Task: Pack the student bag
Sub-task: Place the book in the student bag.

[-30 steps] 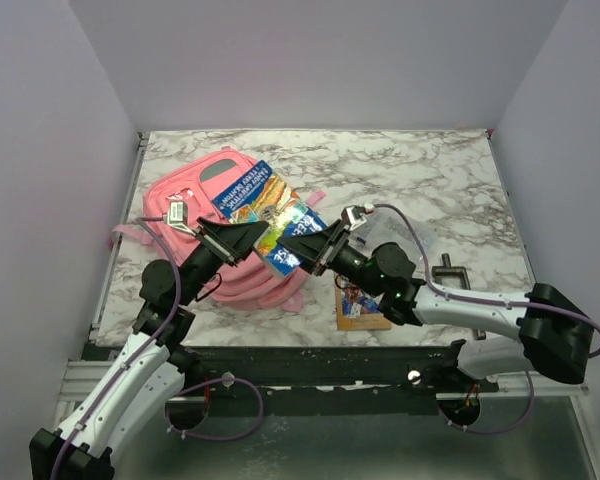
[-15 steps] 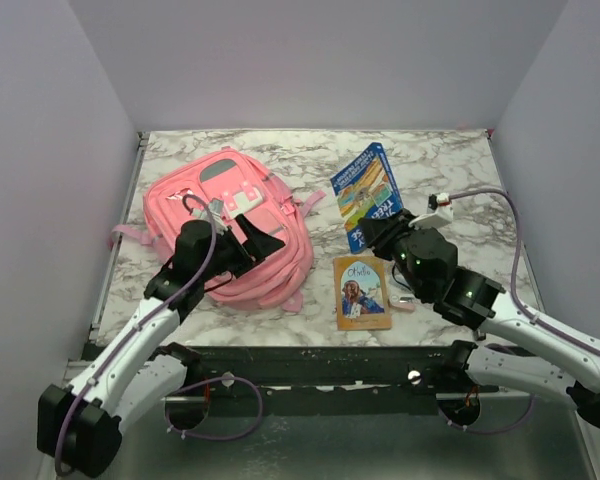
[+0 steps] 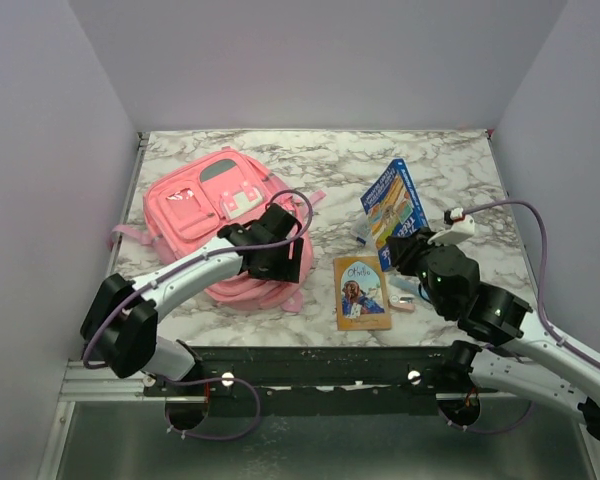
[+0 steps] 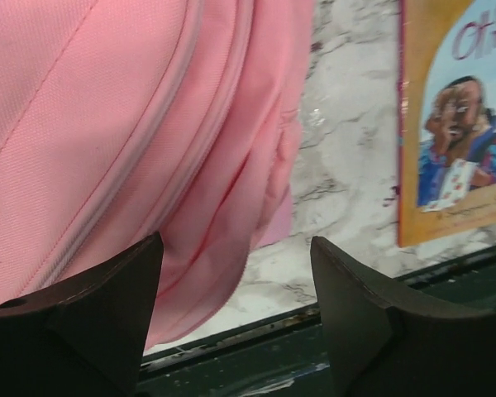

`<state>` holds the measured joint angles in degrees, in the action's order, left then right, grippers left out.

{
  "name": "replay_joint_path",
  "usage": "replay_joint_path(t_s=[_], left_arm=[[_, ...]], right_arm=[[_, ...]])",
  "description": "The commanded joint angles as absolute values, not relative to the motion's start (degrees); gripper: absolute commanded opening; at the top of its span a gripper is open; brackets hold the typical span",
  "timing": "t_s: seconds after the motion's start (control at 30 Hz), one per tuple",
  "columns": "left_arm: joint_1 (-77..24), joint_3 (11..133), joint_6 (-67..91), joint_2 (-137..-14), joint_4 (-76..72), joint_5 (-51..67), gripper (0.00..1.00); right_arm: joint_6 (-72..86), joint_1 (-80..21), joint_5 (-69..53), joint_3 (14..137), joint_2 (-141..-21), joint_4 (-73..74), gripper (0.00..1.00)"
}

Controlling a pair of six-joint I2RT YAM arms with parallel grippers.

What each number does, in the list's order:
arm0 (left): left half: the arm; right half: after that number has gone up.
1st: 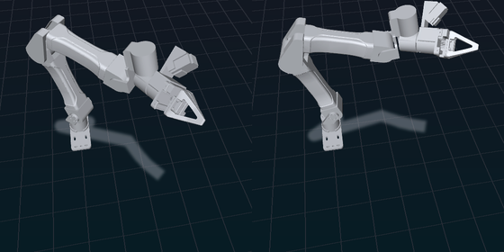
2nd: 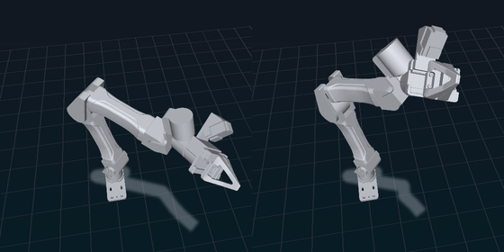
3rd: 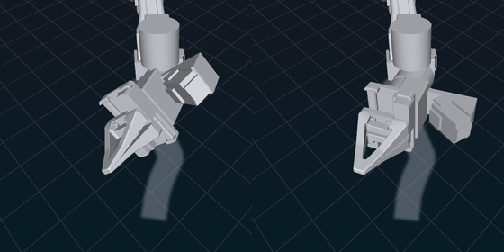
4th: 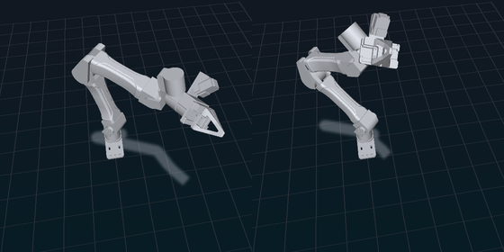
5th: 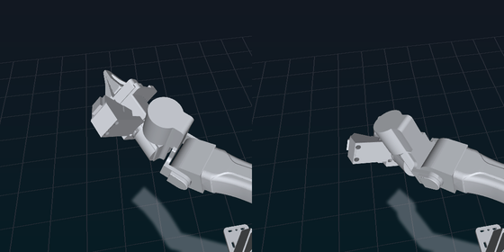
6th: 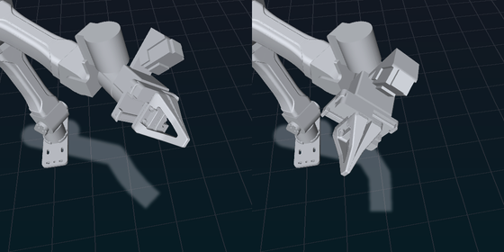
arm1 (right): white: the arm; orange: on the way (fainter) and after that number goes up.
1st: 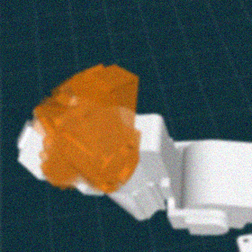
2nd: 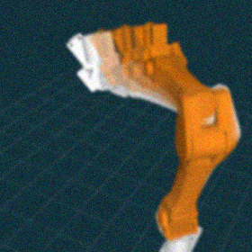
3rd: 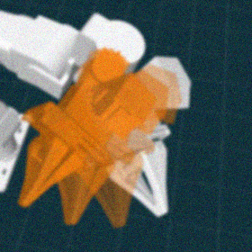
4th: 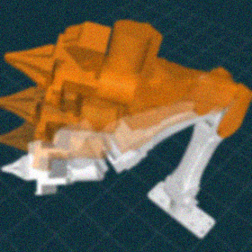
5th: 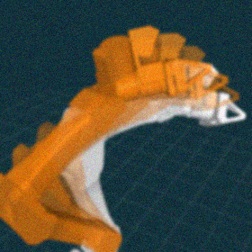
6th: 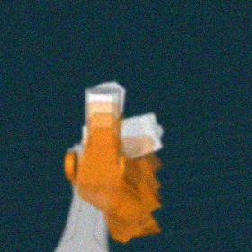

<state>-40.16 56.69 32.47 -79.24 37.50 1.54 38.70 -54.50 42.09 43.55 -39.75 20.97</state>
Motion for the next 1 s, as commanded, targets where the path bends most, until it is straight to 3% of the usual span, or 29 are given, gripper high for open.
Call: replay_joint_path(t_s=[0.0, 0.13, 0.2, 0.37, 0.47, 0.57, 0.77, 0.97], left_arm=[[-43.2, 60.8, 27.8, -83.8, 48.1, -9.5, 0.73], [-43.6, 62.1, 27.0, -86.3, 49.8, -13.3, 0.62], [-43.6, 62.8, 26.9, -87.1, 50.7, -13.5, 0.51], [-43.6, 63.4, 26.7, -86.5, 50.8, -15.2, 0.15], [-43.8, 64.9, 27.2, -83.7, 51.6, -16.0, 0.05], [-43.8, 66.4, 27.6, -79.6, 51.1, -18.0, 0.00], [-43.8, 69.2, 27.6, -74.9, 50.3, -19.1, 0.00], [-43.8, 69.6, 29.0, -71.4, 48.0, -18.2, 0.00]], right_arm=[[37.5, -54.4, 41.3, 44.4, -37.8, 21.8, 0.01], [36.3, -54.4, 41.5, 44.2, -36.6, 22.1, 0.01], [36.6, -54.4, 41.9, 44.2, -36.1, 22.2, 0.01], [37.1, -54.4, 38.1, 42.0, -35.9, 20.0, 0.01], [39.9, -54.4, 34.3, 42.3, -37.2, 19.1, 0.01], [40.2, -54.4, 26.5, 42.6, -39.7, 15.4, 0.01], [40.3, -54.4, 14.1, 46.8, -50.1, 13.5, 0.00], [41.7, -54.3, 3.6, 48.0, -52.8, 11.2, 0.01]])
